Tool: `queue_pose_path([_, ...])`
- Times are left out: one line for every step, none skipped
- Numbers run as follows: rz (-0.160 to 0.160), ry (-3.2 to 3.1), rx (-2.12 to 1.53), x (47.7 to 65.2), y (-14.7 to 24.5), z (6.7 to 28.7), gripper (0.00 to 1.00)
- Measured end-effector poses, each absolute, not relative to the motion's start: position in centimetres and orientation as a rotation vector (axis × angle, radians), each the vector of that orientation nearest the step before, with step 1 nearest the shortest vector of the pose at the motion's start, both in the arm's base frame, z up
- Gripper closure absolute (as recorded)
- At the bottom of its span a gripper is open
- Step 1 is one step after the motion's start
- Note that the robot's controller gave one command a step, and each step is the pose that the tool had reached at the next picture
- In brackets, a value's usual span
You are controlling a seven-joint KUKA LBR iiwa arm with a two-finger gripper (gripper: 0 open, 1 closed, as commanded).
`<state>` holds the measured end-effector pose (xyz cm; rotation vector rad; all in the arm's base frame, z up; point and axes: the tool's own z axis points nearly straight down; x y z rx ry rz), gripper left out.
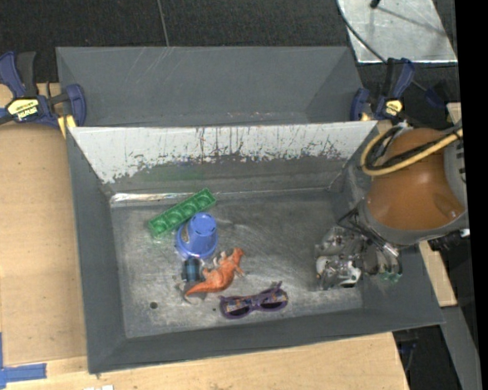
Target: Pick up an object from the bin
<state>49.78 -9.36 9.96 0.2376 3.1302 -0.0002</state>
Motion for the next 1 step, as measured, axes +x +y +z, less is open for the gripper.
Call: queue_pose_path([0.000, 3.133, 0.237, 49.72, -9.35, 11.21, 1.00])
